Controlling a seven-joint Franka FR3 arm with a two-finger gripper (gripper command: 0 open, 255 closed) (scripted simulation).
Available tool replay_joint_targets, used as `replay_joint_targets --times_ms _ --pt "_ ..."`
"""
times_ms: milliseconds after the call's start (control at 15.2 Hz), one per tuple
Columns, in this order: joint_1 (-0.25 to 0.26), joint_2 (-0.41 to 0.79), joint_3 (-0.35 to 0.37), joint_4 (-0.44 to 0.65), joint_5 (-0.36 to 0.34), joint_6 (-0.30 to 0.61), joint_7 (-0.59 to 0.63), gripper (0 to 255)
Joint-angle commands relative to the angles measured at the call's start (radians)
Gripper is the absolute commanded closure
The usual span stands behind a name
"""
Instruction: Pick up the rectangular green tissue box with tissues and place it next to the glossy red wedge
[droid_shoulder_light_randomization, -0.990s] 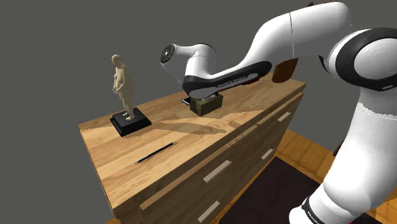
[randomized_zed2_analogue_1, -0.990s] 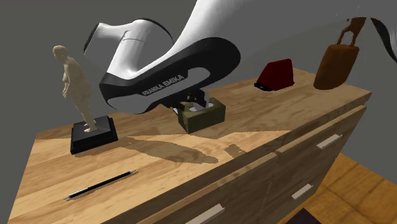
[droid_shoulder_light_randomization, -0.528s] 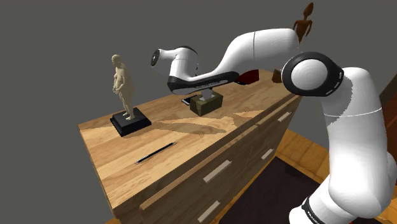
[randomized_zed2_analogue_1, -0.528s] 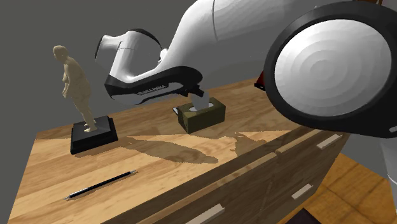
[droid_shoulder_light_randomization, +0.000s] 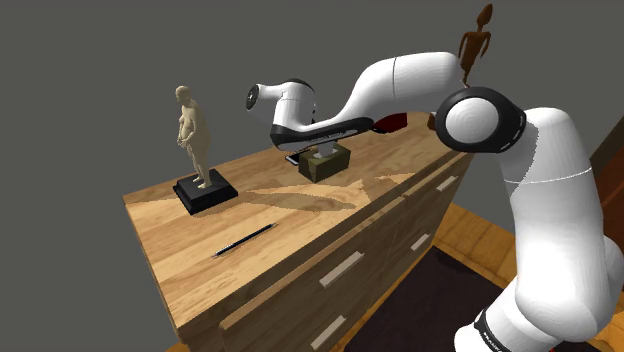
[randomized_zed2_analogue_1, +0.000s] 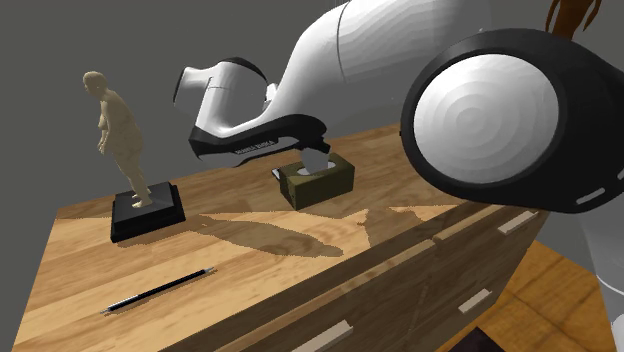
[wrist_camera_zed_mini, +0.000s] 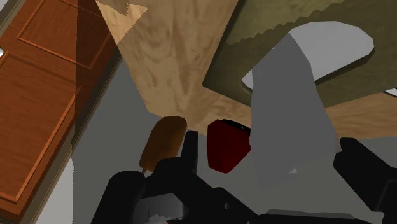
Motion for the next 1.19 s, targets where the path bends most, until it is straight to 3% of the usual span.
replay_joint_targets --times_ms 0,462,528,1122 --pt "-0.011 -0.003 -0.002 -0.018 -0.001 0.016 0.007 0" --pt "-0.011 -0.003 -0.002 -0.018 -0.001 0.016 0.007 0" --pt "-0.011 -0.003 -0.002 -0.018 -0.001 0.016 0.007 255" --pt "-0.011 -0.003 -0.002 -0.018 -0.001 0.016 0.007 255"
